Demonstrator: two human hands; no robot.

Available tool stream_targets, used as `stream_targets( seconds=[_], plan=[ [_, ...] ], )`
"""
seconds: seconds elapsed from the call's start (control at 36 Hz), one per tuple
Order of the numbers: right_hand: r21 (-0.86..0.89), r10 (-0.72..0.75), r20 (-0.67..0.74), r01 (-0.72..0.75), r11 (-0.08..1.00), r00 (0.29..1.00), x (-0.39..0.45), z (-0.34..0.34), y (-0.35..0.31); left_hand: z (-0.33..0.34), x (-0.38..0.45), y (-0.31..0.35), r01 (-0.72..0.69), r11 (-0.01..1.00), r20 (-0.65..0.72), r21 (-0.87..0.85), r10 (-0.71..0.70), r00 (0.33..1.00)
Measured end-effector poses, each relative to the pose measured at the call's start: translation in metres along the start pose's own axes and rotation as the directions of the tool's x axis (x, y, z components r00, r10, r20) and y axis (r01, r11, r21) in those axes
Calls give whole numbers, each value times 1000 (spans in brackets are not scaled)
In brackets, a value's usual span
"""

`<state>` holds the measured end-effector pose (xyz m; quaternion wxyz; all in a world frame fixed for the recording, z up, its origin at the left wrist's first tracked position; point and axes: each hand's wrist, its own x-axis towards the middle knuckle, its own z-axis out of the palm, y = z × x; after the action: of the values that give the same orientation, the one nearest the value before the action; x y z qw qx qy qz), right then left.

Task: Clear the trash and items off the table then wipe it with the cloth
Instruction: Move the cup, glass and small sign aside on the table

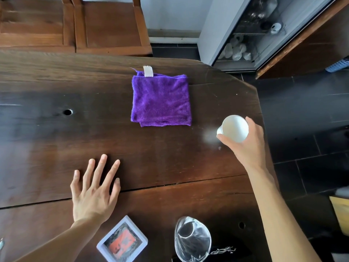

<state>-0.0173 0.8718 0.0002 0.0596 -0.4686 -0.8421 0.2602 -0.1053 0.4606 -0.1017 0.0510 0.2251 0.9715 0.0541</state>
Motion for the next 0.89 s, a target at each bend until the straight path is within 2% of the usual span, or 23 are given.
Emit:
stream_targets(
  seconds=[0.08,0.19,0.33,0.56,0.67,0.75,0.89],
  plan=[
    [24,-33,20,32,999,999,-1,-9,8,-1,1,1,3,1000,-3,-4,-3,1000],
    [-50,-112,22,113,992,993,2,-13,11,-2,0,2,5,1000,-5,-3,-5,1000],
    [52,-92,100,87,995,991,4,-12,9,1,0,0,5,1000,-13,5,-5,1000],
    [96,-55,-38,58,994,998,-8,7,9,1,1,0,13,1000,7,7,-13,1000],
    [115,-46,-52,52,992,998,-8,10,6,-1,0,2,17,1000,17,7,-17,1000],
    [76,-88,-15,89,993,996,-4,1,6,-3,1,2,17,1000,19,4,-17,1000],
    [45,-124,127,120,992,984,3,-14,10,0,1,0,10,1000,21,6,-10,1000]
  ],
)
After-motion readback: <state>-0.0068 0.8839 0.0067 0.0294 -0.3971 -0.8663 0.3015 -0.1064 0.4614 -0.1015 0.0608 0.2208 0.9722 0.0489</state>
